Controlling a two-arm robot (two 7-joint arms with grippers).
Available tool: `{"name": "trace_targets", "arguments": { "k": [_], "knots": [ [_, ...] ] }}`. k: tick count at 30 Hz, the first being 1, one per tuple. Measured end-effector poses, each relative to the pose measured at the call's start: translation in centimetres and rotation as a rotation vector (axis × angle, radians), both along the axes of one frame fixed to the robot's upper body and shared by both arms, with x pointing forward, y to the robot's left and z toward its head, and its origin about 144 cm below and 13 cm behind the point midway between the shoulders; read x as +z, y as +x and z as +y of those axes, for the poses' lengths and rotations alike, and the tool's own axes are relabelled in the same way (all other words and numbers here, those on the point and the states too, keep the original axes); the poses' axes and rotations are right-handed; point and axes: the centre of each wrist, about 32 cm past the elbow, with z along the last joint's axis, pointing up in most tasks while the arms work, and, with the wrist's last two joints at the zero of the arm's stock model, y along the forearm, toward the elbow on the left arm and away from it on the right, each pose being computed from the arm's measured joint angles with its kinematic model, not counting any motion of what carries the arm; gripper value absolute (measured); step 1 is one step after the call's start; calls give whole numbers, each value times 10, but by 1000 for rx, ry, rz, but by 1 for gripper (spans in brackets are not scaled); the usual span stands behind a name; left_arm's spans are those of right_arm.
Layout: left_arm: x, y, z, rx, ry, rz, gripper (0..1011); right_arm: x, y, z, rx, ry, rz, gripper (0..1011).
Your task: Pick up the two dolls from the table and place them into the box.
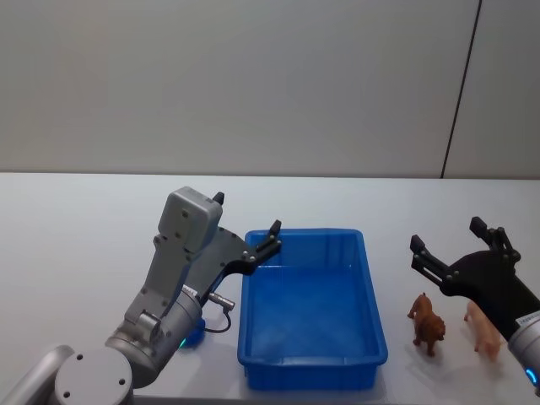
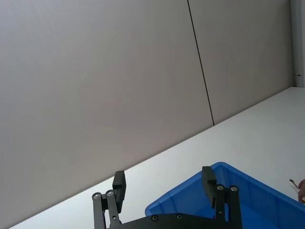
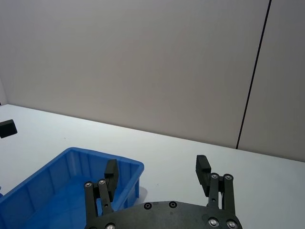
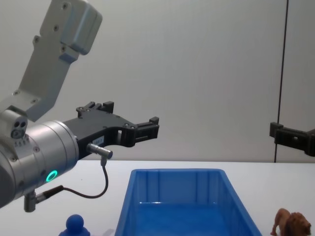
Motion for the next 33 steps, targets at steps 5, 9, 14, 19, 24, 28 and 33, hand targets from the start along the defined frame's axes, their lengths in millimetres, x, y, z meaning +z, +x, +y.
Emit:
{"name": "trace_targets", "arguments": {
  "k": [5, 9, 14, 19, 24, 28, 33],
  "knots": [
    [0, 0, 0, 0, 0, 0, 1001, 0, 0, 0, 0, 0, 0, 1001],
    [0, 0, 0, 0, 0, 0, 1001, 0, 0, 0, 0, 0, 0, 1001],
    [0, 0, 0, 0, 0, 0, 1001, 0, 0, 0, 0, 0, 0, 1001],
    [0, 0, 0, 0, 0, 0, 1002, 0, 0, 0, 0, 0, 0, 1001],
    [0, 0, 0, 0, 0, 0, 1001, 0, 0, 0, 0, 0, 0, 1001],
    [0, 0, 0, 0, 0, 0, 1001, 0, 1, 0, -1, -1, 0, 1001],
    [0, 0, 0, 0, 0, 0, 1001, -2, 6, -4, -2, -11, 4, 1001]
  ]
}}
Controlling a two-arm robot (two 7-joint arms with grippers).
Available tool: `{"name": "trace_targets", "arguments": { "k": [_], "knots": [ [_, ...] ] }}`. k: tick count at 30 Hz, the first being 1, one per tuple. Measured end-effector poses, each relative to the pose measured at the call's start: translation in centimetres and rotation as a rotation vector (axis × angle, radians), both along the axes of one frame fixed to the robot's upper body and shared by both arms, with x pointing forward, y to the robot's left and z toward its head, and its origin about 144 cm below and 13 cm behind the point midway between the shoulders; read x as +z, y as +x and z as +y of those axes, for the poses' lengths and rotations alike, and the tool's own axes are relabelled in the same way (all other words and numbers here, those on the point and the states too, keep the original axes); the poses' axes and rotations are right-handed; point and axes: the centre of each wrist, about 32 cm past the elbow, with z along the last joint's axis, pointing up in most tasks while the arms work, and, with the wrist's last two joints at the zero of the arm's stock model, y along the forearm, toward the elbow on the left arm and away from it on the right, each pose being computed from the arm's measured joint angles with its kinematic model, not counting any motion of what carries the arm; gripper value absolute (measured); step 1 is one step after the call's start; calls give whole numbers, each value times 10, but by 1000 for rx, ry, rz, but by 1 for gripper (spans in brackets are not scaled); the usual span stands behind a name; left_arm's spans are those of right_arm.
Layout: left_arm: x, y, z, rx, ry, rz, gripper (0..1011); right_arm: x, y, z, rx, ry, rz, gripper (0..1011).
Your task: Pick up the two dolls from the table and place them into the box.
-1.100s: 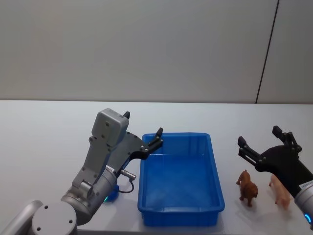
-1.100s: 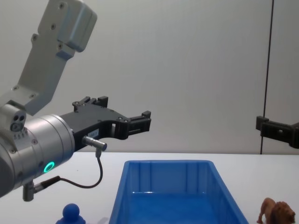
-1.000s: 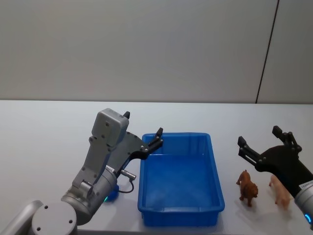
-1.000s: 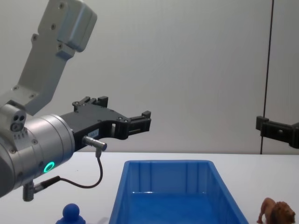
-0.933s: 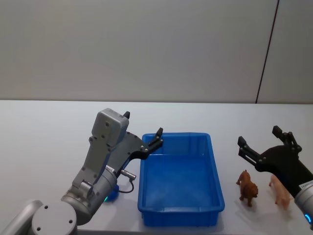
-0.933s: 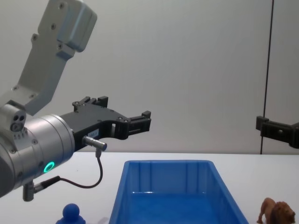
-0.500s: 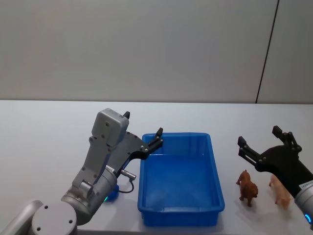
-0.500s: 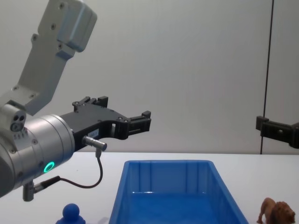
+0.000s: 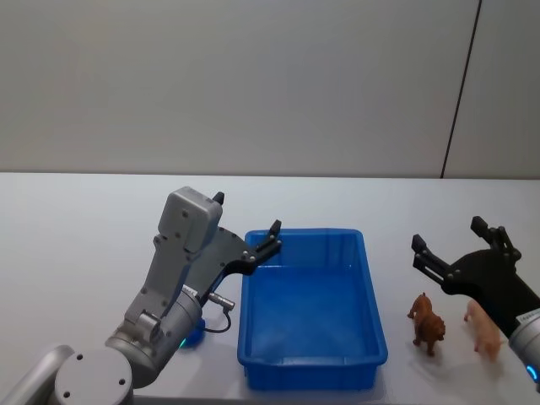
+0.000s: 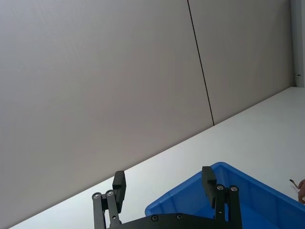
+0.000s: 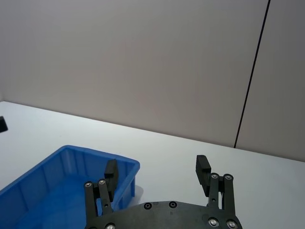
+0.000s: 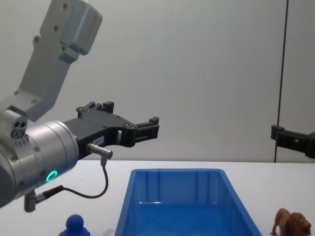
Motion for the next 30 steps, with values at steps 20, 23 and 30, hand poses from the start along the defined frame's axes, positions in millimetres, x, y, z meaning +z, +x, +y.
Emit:
{"name": "trace_targets", "arguments": {
  "k": [20, 23, 30],
  "knots": [
    [0, 0, 0, 0, 0, 0, 1002, -13, 29, -39, -2, -89, 105, 1001],
    [0, 0, 0, 0, 0, 0, 1001, -14, 30, -47, 3, -106, 127, 1001],
    [0, 0, 0, 0, 0, 0, 1002, -16, 28, -62, 18, -144, 176, 1001]
  ]
}}
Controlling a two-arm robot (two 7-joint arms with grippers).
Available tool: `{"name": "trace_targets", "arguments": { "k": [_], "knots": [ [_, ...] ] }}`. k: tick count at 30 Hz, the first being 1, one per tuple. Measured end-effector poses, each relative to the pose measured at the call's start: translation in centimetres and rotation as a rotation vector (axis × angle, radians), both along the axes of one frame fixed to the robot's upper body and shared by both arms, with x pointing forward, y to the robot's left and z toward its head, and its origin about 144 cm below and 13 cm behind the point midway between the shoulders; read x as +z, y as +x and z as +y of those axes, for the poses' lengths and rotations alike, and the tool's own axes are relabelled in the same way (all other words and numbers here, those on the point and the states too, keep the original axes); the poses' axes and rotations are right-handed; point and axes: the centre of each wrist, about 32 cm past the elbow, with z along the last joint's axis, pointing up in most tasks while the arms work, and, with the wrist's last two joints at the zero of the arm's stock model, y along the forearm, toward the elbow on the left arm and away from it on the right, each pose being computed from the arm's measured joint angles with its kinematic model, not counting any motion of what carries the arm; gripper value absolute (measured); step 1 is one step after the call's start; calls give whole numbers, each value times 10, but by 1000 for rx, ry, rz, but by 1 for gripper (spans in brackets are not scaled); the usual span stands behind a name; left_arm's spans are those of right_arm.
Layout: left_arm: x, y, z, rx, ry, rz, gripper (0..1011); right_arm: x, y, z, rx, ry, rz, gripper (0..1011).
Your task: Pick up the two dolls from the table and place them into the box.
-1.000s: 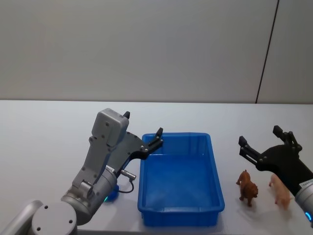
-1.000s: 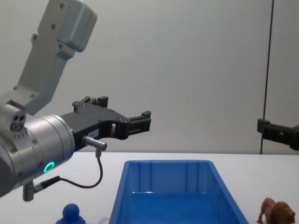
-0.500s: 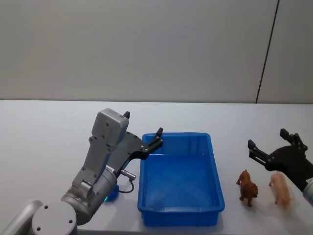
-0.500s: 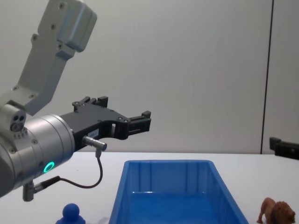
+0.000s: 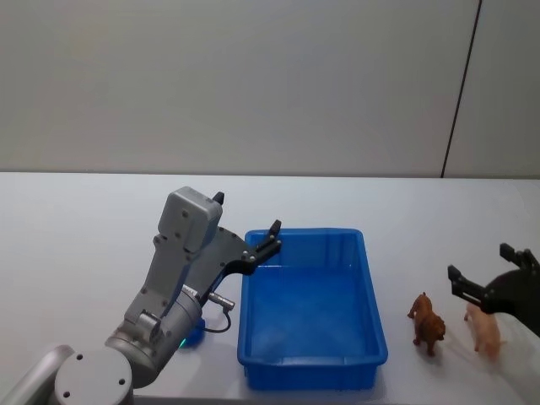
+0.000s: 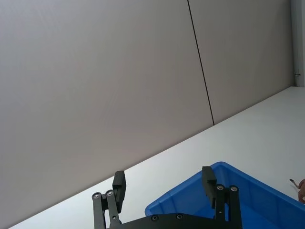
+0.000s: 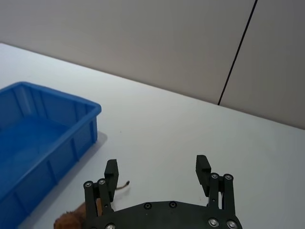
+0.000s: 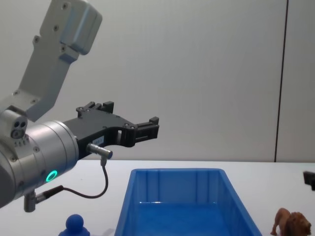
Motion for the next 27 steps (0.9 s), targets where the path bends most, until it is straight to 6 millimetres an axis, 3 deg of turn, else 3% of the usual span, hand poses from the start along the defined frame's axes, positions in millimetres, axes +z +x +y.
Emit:
{"name": "trace_targets", "arguments": {
  "k": [12, 27],
  "knots": [
    [0, 0, 0, 0, 0, 0, 1001, -4, -9, -18, 25, -53, 88, 1001],
    [0, 0, 0, 0, 0, 0, 1002, -4, -13, -26, 41, -78, 191, 1001]
  ]
}}
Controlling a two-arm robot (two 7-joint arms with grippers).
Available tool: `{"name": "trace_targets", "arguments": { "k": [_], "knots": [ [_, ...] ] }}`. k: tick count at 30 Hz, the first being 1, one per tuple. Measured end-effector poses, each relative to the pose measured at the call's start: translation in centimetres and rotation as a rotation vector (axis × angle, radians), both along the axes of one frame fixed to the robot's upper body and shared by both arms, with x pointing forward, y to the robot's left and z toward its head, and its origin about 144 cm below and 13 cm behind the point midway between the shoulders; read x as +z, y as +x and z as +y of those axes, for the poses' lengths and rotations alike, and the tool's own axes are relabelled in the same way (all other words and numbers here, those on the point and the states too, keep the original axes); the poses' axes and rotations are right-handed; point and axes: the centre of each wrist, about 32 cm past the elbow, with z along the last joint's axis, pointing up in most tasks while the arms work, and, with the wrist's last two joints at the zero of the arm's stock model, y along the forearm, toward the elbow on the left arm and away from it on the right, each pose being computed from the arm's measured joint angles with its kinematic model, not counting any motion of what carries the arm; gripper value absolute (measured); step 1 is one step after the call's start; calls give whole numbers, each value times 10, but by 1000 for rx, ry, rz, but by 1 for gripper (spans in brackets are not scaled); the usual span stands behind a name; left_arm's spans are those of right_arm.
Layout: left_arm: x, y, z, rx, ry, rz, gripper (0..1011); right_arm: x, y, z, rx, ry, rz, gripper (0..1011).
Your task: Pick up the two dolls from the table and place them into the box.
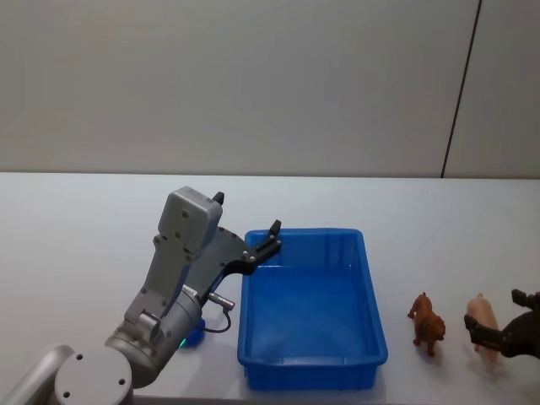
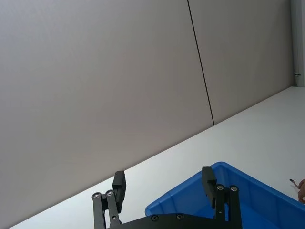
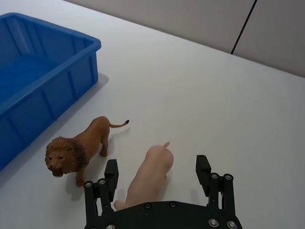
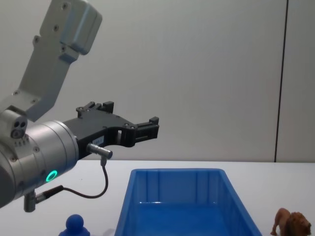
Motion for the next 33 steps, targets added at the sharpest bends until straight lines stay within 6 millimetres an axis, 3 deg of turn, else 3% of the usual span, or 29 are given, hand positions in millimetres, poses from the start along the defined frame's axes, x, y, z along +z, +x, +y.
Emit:
{"name": "trace_targets", "arguments": {
  "k": [15, 18, 33],
  "knots": [
    [0, 0, 0, 0, 0, 0, 1001, 0, 1, -2, 10, 0, 108, 1001],
    [0, 0, 0, 0, 0, 0, 1001, 0, 2, -2, 10, 0, 122, 961],
    [0, 0, 0, 0, 0, 0, 1002, -1, 11, -1, 9, 13, 173, 548]
  ]
}}
